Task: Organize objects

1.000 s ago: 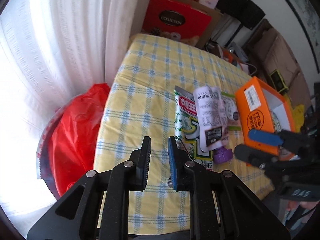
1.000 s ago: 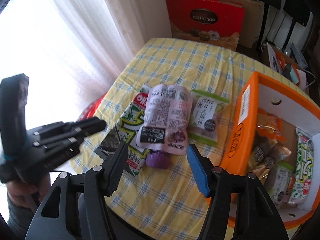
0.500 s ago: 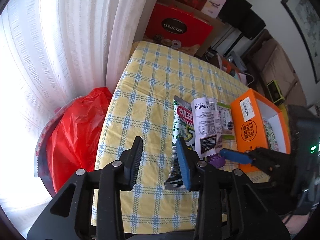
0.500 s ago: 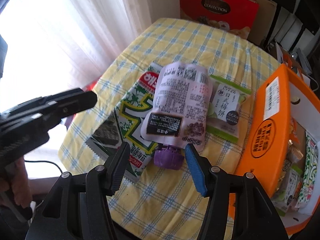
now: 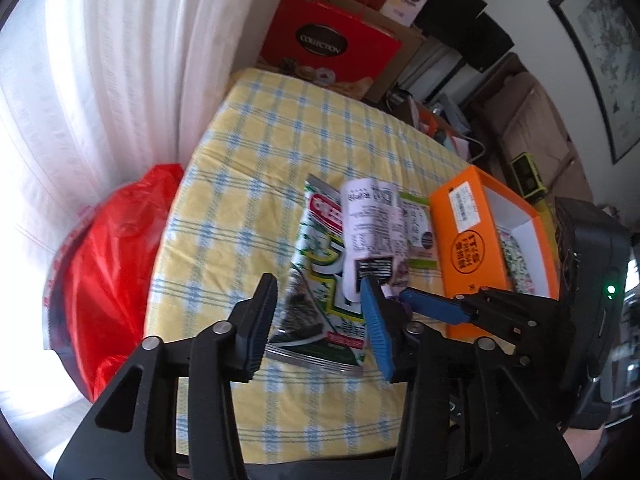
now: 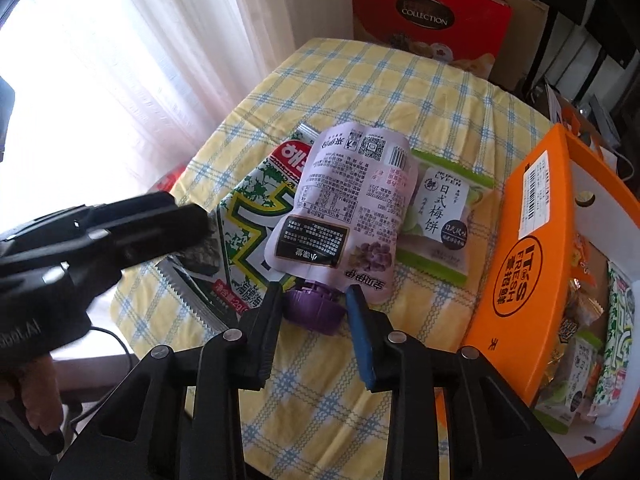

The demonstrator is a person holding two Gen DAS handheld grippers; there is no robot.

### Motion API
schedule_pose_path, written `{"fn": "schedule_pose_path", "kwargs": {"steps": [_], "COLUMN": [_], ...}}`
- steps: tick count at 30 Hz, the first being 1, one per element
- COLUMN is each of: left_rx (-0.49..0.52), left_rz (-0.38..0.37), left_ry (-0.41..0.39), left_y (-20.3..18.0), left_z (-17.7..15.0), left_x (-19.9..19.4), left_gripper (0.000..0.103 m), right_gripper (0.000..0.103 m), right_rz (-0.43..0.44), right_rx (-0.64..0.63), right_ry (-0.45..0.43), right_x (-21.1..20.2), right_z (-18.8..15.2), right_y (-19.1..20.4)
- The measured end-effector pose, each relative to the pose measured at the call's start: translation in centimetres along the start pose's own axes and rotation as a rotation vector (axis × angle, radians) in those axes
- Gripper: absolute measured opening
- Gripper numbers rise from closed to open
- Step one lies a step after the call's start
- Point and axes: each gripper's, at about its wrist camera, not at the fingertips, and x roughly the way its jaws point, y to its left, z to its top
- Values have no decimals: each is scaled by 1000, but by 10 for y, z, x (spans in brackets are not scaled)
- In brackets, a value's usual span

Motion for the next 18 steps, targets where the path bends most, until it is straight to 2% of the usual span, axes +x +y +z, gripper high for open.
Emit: {"fn": "schedule_pose_path", "kwargs": {"steps": [6,10,18], "left_rx": [-17,-14,-54], "left_rz": [-14,-6,-43], "left_ry": [34,37,31], "left_y": [-5,-7,-4], "left_z": [0,-2,0], "left_x": [12,14,10], "left_gripper": [42,43,47], "right_gripper": [33,33,32], "right_rz": [-8,3,22], "right_rx": [-10,1,22], "right_ry": [34,24,-53], "right_x": [11,10,-16], "right_z": [-2,-5,3], "right_y": [1,1,-3]}}
